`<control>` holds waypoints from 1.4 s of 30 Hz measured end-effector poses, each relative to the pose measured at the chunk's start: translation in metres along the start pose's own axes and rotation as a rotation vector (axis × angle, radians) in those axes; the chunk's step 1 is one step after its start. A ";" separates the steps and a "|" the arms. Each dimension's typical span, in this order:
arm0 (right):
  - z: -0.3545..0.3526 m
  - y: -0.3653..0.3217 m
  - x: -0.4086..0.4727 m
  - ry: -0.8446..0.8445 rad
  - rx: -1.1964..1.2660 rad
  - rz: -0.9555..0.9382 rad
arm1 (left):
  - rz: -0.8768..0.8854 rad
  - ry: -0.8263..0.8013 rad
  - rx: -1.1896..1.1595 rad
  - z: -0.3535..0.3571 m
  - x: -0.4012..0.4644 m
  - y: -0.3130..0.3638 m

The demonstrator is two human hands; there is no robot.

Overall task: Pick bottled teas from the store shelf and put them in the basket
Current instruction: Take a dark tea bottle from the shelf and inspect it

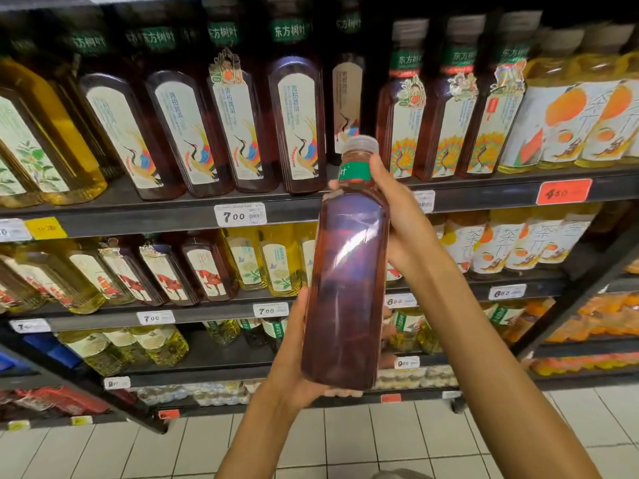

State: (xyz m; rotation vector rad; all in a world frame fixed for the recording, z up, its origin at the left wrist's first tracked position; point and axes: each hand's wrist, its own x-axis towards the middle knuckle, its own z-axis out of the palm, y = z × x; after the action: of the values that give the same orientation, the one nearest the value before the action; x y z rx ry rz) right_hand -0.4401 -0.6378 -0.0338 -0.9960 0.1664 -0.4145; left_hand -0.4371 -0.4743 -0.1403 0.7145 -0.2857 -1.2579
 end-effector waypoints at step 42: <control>0.001 -0.005 -0.015 -0.166 -0.232 -0.205 | -0.026 0.227 0.282 -0.018 0.005 0.021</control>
State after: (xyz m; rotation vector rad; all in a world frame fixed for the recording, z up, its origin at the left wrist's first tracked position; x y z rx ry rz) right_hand -0.4546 -0.6334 -0.0296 -1.2771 -0.0396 -0.5046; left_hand -0.4094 -0.4708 -0.1419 1.0970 -0.2705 -1.1598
